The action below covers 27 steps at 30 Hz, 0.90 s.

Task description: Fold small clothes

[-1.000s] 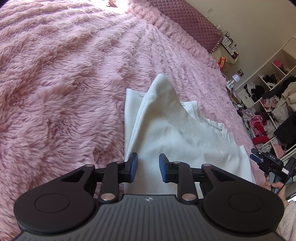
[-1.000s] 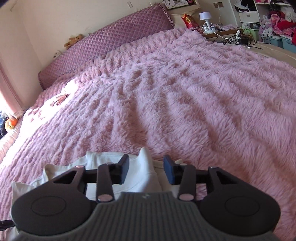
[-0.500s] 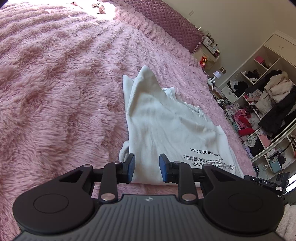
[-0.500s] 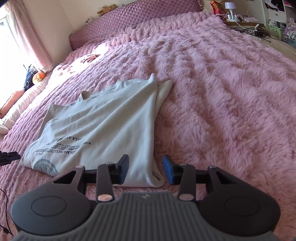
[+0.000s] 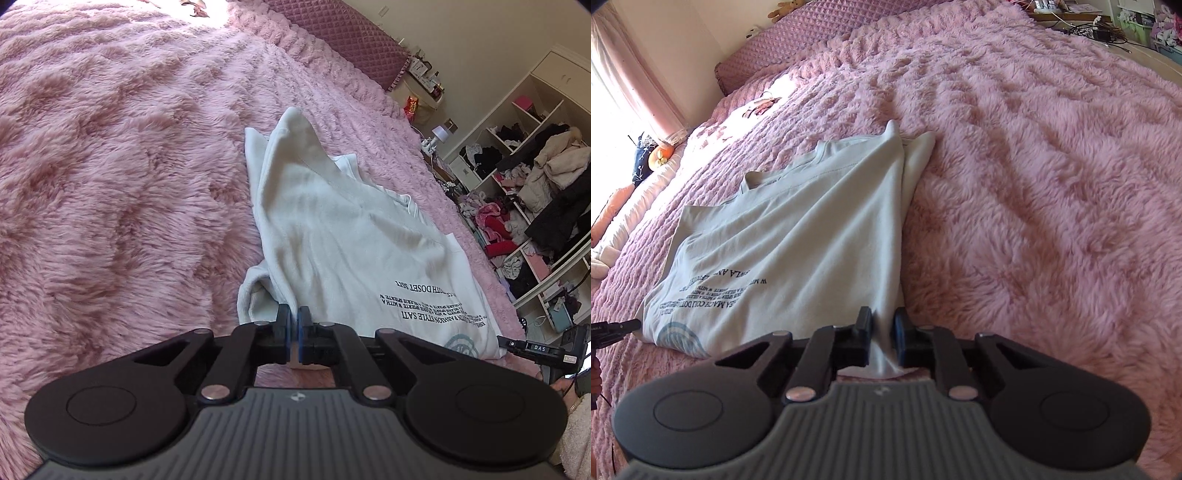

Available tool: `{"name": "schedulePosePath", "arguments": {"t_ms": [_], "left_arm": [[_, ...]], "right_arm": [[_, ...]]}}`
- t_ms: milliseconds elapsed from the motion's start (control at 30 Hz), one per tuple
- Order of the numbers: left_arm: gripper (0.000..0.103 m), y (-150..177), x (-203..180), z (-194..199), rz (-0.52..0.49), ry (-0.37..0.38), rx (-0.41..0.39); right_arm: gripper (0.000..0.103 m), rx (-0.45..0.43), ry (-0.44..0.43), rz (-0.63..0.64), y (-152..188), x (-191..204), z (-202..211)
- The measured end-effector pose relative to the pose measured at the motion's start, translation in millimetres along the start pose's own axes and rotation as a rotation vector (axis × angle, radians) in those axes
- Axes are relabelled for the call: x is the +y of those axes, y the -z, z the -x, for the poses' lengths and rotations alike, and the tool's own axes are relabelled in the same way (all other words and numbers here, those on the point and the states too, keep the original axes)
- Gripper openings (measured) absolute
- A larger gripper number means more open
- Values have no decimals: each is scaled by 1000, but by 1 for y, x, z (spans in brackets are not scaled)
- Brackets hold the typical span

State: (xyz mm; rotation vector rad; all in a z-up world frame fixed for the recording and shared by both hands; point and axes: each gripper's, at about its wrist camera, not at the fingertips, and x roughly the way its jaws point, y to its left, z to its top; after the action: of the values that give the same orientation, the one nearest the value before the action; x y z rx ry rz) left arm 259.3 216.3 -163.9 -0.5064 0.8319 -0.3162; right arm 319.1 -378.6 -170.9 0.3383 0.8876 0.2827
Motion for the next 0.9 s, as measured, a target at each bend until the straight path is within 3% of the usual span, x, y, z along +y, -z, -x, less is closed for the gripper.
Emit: {"name": "schedulePosePath", "arguments": {"t_ms": [200, 300, 467, 600, 633, 700, 800, 900], "left_arm": [[2, -1, -3, 30, 62, 47, -77], [2, -2, 4, 33, 79, 4, -30], [4, 5, 19, -7, 100, -115, 98], [13, 0, 22, -10, 107, -110, 109], [15, -3, 23, -5, 115, -98, 113], [28, -11, 21, 5, 109, -107, 110], [32, -29, 13, 14, 33, -143, 58], [39, -53, 9, 8, 20, -121, -10]], "right_arm": [[1, -63, -27, -2, -5, 5, 27], [0, -69, -19, 10, -4, 3, 38], [0, 5, 29, -11, 15, -12, 16], [0, 21, 28, -43, 21, -19, 7], [2, 21, 38, -46, 19, -20, 9], [20, -1, 41, -32, 15, -16, 20], [22, -80, 31, 55, -1, 1, 32], [46, -141, 26, 117, -30, 19, 23]]}}
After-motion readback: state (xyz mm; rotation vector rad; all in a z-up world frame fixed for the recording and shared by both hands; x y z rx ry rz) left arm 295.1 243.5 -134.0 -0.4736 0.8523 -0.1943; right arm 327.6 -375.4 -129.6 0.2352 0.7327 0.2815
